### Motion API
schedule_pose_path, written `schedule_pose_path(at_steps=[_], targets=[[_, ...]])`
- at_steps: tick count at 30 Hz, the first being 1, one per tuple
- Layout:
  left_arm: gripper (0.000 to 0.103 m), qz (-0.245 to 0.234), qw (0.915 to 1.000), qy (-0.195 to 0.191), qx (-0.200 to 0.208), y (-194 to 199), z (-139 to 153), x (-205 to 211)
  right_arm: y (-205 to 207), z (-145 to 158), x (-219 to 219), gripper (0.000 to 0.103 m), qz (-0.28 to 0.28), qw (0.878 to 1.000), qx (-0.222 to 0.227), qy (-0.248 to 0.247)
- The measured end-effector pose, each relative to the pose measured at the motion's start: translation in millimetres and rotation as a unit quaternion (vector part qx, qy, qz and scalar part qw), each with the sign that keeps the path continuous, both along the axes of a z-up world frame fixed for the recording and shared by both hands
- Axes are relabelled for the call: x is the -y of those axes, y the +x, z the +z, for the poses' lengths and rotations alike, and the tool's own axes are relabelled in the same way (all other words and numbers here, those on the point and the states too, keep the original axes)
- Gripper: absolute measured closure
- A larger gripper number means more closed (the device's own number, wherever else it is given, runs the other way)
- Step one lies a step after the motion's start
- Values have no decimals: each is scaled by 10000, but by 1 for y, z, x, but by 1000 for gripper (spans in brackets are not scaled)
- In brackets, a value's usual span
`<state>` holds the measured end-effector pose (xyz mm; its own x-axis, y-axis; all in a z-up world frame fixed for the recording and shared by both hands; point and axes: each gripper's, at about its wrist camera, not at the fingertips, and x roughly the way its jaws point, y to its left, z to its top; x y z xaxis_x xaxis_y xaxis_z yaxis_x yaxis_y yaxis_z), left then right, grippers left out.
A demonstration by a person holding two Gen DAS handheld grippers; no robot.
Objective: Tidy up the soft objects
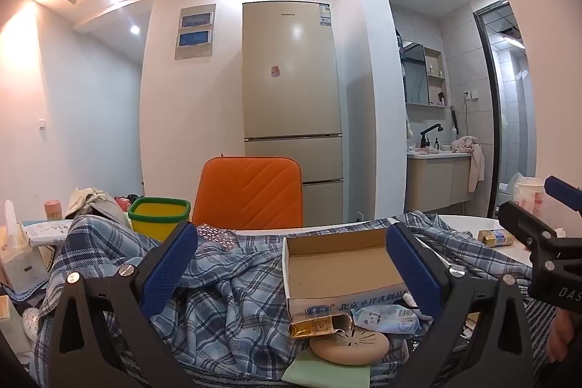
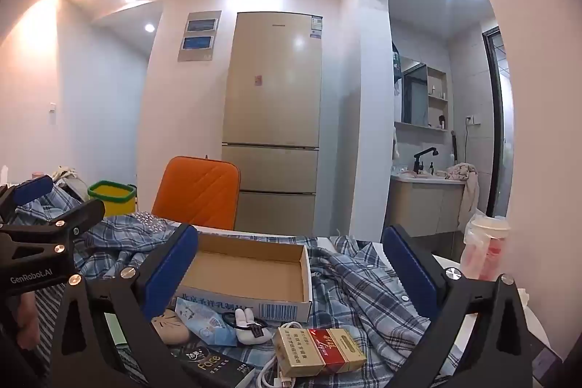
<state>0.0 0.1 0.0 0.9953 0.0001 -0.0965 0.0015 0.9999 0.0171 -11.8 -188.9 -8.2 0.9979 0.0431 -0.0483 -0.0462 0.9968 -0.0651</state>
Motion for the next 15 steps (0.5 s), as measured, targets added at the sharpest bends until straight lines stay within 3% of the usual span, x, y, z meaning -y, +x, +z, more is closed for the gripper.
schedule_pose_path(at_steps=[1, 15], targets=[[0, 0, 10000, 3, 2, 0, 0, 0, 4, 0, 2, 0, 5, 9995, -302, 113], [0, -50, 10000, 23, 10, -5, 2, 0, 1, 1, 1, 0, -141, 9999, -24, 7]])
